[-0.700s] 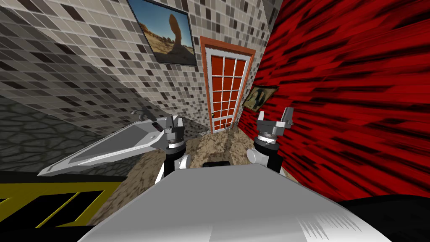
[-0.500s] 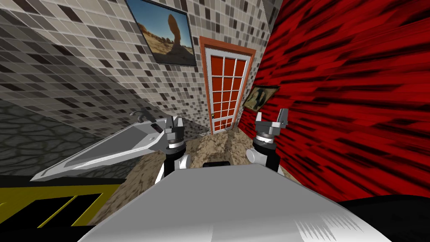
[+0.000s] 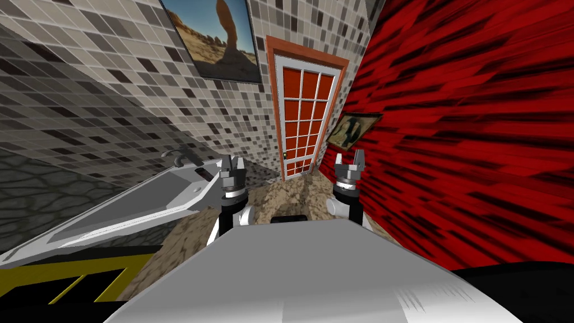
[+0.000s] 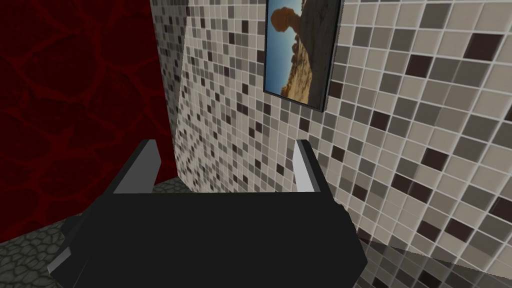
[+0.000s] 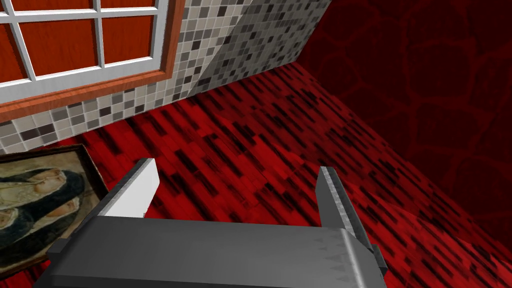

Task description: Pull the door open

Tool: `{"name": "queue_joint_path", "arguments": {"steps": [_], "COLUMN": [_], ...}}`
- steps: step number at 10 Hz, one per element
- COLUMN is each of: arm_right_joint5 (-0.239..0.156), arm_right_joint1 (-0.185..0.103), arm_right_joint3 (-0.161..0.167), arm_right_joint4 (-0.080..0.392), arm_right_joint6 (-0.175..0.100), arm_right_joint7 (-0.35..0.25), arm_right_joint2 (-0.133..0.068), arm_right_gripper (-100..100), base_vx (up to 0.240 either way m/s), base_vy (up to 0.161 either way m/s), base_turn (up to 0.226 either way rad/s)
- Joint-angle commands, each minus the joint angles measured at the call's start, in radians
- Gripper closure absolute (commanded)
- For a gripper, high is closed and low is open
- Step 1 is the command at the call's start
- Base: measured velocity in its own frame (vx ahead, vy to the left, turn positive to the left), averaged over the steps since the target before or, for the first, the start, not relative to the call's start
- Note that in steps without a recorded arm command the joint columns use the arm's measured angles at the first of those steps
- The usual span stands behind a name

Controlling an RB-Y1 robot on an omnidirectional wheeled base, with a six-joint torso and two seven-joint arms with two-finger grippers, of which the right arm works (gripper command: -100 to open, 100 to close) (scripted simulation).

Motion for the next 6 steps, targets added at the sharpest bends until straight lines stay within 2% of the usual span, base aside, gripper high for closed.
{"name": "queue_joint_path", "arguments": {"steps": [1, 6], "arm_right_joint5": [0.01, 0.047], "arm_right_joint1": [-0.01, -0.043], "arm_right_joint3": [-0.001, -0.001], "arm_right_joint4": [0.031, 0.145], "arm_right_joint6": [-0.005, -0.027], "arm_right_joint7": [0.023, 0.102], "arm_right_joint2": [-0.007, -0.031], "arm_right_gripper": [-100, -100], "base_vx": [0.097, 0.096], "base_vy": [0.044, 0.033], "base_turn": [-0.004, -0.003]}}
